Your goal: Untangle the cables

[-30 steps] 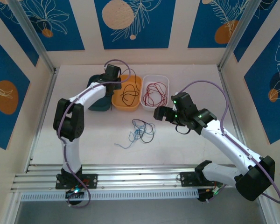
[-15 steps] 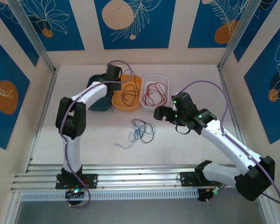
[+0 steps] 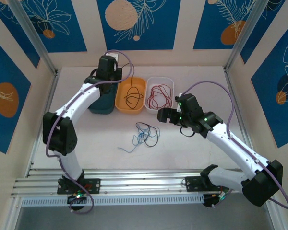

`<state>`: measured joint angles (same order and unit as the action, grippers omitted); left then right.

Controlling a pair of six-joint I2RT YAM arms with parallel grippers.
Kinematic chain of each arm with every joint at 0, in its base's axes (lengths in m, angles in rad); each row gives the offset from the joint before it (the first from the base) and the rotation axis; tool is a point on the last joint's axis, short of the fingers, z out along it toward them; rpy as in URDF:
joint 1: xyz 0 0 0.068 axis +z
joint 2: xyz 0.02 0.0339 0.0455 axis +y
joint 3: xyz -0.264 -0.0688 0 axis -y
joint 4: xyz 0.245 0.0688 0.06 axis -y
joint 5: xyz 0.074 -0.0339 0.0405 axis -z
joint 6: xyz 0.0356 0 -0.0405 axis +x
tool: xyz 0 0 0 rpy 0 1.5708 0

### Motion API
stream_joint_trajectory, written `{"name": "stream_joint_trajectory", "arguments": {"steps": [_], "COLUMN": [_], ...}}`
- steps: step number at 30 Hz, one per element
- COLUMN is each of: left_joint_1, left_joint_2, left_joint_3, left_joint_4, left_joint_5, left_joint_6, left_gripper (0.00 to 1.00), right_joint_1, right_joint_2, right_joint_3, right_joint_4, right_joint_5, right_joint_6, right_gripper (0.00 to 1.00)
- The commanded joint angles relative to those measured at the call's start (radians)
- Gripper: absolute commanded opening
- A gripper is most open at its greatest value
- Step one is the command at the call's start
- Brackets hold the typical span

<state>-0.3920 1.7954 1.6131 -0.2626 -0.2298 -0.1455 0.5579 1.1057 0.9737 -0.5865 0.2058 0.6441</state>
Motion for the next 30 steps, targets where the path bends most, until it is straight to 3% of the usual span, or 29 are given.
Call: {"name": "stream_joint_trajectory", "arguments": {"steps": [1, 6, 15, 26, 30], "left_joint_1": [-0.017, -0.021, -0.021, -0.019, -0.021], "left_joint_2": [-0.087, -0.209, -0.386, -0.445, -0.441], "left_joint_3": [-0.008, 0.003, 0.025, 0.022, 0.023], "left_joint_4": [0.006, -0.032, -0.077, -0.066, -0.043], "left_joint_5": [0.127, 0.284, 0.492, 0.705, 0.761], "left_joint_6": [0.062, 0.086, 0.046, -0.051, -0.085], "left_gripper": [0.0, 0.0, 0.0, 0.0, 0.0], "right_joint_1": [-0.028, -0.119, -0.196, -0.217, -0.21], "right_joint_2": [0.018, 0.073, 0.261, 0.446, 0.5], "right_joint_3": [0.034, 0.114, 0.262, 0.414, 0.471], "right_joint_4": [0.042, 0.104, 0.3, 0.486, 0.495], "right_joint_5": [-0.006, -0.116, -0.242, -0.466, -0.472], "right_joint_6": [-0.081, -0.181, -0.355, -0.435, -0.44], "right_gripper": [1.0, 0.97, 0.97, 0.97, 0.96]}}
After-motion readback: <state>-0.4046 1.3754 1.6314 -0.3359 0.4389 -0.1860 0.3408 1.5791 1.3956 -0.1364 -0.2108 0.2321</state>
